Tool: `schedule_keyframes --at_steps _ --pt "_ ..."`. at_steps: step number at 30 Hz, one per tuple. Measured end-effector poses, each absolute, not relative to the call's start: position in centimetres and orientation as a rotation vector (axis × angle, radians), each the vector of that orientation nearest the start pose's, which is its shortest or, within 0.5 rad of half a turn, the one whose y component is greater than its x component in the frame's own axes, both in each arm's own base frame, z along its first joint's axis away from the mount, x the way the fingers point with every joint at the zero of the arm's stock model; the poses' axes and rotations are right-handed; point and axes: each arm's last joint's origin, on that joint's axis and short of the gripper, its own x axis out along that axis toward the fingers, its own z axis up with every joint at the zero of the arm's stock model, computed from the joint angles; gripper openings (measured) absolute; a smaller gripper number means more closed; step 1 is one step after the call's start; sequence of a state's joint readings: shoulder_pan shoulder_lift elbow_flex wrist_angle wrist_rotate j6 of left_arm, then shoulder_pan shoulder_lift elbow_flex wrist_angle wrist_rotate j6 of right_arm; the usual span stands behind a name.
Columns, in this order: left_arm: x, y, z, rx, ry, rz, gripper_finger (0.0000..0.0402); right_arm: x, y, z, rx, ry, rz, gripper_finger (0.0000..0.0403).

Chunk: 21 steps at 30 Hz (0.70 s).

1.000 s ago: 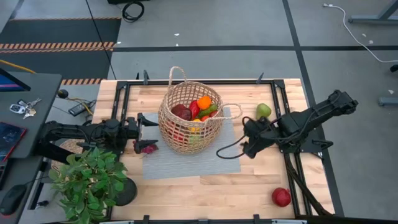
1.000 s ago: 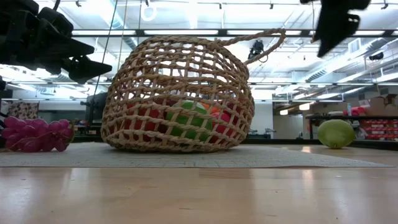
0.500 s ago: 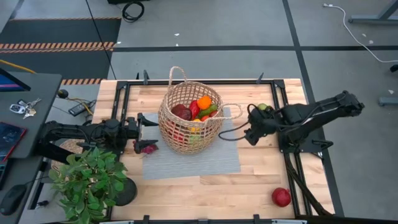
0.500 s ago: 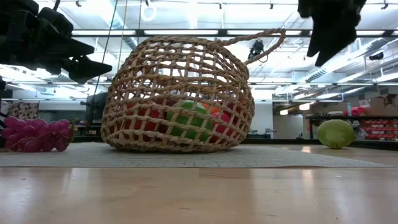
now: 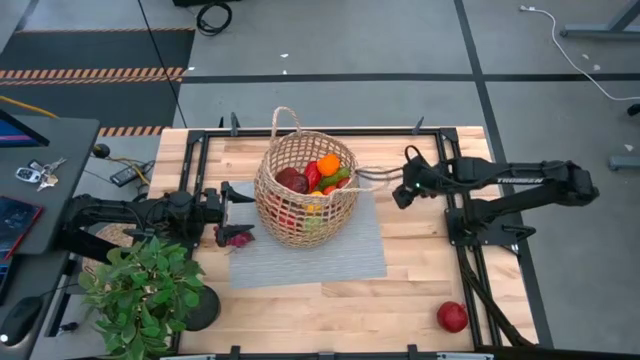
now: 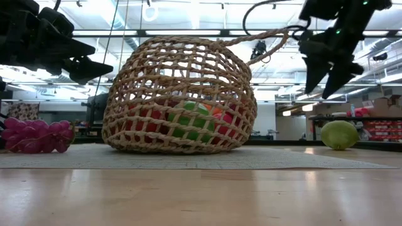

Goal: Build produce basket
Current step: Put the green pear into the brown basket

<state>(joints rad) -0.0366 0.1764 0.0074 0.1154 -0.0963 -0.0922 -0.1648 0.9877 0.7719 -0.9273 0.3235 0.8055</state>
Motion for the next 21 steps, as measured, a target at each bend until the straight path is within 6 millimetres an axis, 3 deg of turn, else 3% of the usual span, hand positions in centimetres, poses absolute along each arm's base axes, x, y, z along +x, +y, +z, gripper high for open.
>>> schedule_keyframes --at_steps 13,21 --pt "10.8 -0.1 16.3 -0.089 0.051 0.062 0.0386 16.9 -7.8 23.7 0.685 0.874 -0.922 0.0346" --pt "10.8 -0.1 16.3 -0.089 0.05 0.062 0.0386 17.3 -9.5 24.8 0.665 0.868 -0.945 0.0346"
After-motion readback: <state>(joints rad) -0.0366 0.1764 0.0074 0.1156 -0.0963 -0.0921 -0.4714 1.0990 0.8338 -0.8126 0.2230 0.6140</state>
